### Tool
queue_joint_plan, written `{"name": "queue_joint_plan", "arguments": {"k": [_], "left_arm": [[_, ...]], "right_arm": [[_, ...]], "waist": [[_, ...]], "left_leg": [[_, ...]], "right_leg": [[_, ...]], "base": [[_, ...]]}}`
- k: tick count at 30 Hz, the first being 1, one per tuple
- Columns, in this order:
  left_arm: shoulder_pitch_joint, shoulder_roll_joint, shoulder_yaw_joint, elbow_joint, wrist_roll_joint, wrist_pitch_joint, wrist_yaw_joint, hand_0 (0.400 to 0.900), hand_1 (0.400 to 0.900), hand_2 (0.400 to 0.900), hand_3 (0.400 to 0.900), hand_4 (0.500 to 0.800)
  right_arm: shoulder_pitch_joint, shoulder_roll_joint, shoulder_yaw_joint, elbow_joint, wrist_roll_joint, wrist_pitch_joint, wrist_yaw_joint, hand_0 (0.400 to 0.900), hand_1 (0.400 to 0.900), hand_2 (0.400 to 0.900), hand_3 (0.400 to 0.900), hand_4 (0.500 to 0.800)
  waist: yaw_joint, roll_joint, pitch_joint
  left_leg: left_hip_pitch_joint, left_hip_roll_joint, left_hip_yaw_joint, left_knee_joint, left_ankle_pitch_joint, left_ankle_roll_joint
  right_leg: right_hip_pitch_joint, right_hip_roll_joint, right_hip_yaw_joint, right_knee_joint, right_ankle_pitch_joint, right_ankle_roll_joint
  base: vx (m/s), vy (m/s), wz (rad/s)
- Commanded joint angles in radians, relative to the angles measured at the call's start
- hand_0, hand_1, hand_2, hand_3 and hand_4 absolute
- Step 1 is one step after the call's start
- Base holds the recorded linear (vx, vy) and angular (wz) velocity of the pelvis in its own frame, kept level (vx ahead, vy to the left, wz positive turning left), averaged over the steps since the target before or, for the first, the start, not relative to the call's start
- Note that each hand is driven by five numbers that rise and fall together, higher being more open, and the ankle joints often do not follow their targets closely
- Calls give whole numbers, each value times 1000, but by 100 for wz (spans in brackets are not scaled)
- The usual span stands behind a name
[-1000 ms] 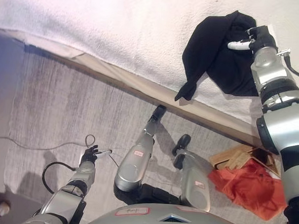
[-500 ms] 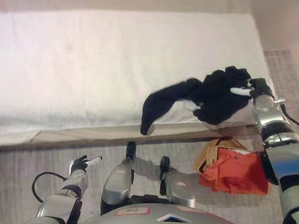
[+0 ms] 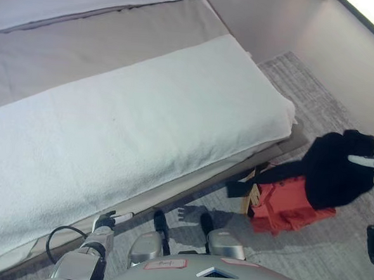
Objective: Put the clothes on the bed into the basket.
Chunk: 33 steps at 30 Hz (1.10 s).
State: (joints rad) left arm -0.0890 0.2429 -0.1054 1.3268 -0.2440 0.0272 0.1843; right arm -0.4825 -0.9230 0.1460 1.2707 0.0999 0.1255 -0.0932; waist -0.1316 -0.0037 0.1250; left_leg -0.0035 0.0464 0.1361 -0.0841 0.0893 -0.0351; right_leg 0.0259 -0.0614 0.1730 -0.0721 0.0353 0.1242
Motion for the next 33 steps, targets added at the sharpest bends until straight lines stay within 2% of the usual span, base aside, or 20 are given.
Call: {"name": "queue_joint_plan", "arguments": {"k": [1, 10, 15, 23, 24, 25, 33], "left_arm": [[1, 29, -47, 61, 50, -3, 3, 900, 900, 900, 900, 800], [1, 27, -66, 59, 67, 0, -2, 900, 900, 900, 900, 800], [2, 21, -76, 55, 60, -3, -2, 900, 900, 900, 900, 800], [4, 12, -84, 52, 41, -6, 1, 900, 900, 900, 900, 800], [3, 12, -82, 54, 39, -7, 2, 900, 900, 900, 900, 800], [0, 12, -83, 54, 39, -8, 3, 900, 900, 900, 900, 800], [-2, 8, -88, 61, 35, -6, 12, 900, 900, 900, 900, 800]], "right_arm": [[-35, -134, -27, 15, -61, -46, -21, 400, 400, 400, 400, 500], [3, -190, -67, 32, -72, -47, -13, 400, 400, 400, 400, 500], [-35, -165, -23, -2, -68, -54, -9, 400, 400, 400, 400, 500], [-140, -123, 68, 6, -66, -52, -9, 400, 400, 400, 400, 500], [-153, -117, 79, 10, -68, -52, -10, 780, 780, 780, 780, 728], [-166, -111, 91, 22, -74, -51, -14, 900, 900, 900, 900, 800], [-205, -74, 116, 66, -60, -53, -11, 900, 900, 900, 900, 800]], "waist": [[18, -36, -74], [0, -20, -72], [6, 5, -52], [32, 33, -33], [35, 36, -31], [40, 39, -29], [59, 38, -25]], "left_leg": [[13, 10, -29, -3, -36, -31], [19, 14, -22, -3, -37, -34], [16, 14, -29, -3, -31, -38], [-1, 11, -60, -3, -17, -45], [-4, 11, -65, -3, -14, -46], [-6, 11, -69, -3, -11, -48], [-13, 9, -94, -3, -5, -51]], "right_leg": [[-55, -25, -29, 62, 25, 20], [-51, -23, -17, 56, 23, 18], [-50, -24, -17, 50, 20, 14], [-36, -32, -51, 39, 16, 4], [-34, -33, -56, 38, 16, 3], [-32, -34, -62, 37, 15, 2], [-14, -34, -93, 29, 9, -4]], "base": [[-7, -2, -18], [-3, -4, -4], [-25, -15, 5], [-20, -26, 19], [-19, -23, 24], [-12, -26, 25], [2, -31, 15]]}}
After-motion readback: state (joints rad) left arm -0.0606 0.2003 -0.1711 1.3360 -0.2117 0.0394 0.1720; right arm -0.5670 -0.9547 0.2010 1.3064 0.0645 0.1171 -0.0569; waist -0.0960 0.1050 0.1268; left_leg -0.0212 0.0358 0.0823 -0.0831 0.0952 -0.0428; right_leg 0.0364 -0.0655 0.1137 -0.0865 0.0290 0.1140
